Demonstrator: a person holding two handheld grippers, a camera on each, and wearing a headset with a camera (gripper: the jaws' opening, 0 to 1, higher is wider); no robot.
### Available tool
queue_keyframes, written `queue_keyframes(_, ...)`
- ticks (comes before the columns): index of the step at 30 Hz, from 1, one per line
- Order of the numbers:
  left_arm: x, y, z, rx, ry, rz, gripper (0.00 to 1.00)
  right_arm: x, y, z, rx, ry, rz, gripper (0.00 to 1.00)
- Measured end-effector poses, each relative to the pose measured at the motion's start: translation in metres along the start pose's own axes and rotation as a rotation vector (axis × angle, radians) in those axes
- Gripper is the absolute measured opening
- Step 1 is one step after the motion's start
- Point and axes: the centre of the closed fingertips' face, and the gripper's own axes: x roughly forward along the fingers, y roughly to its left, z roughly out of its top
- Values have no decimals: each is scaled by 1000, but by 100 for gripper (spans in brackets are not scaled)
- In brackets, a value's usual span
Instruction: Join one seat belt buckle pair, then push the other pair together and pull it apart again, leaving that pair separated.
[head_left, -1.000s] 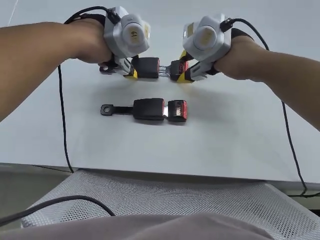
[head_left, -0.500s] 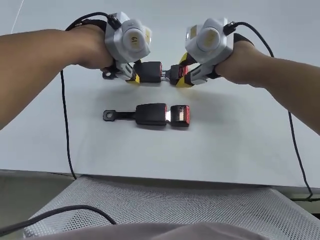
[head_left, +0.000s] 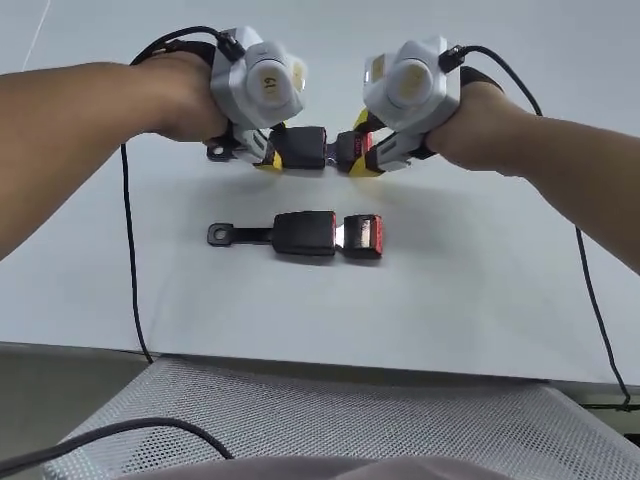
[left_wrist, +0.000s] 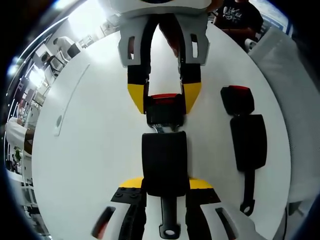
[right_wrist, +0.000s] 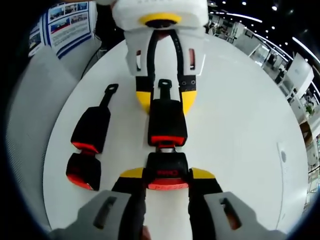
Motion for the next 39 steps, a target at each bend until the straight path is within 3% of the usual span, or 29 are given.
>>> queue_keyframes(2, 0, -1, -1, -1, 1, 0, 30, -1, 0, 1, 28, -13, 4, 31)
queue_keyframes(39, -1, -3, 1, -18, 14, 9, 30, 0, -3, -5, 40, -5, -8, 32)
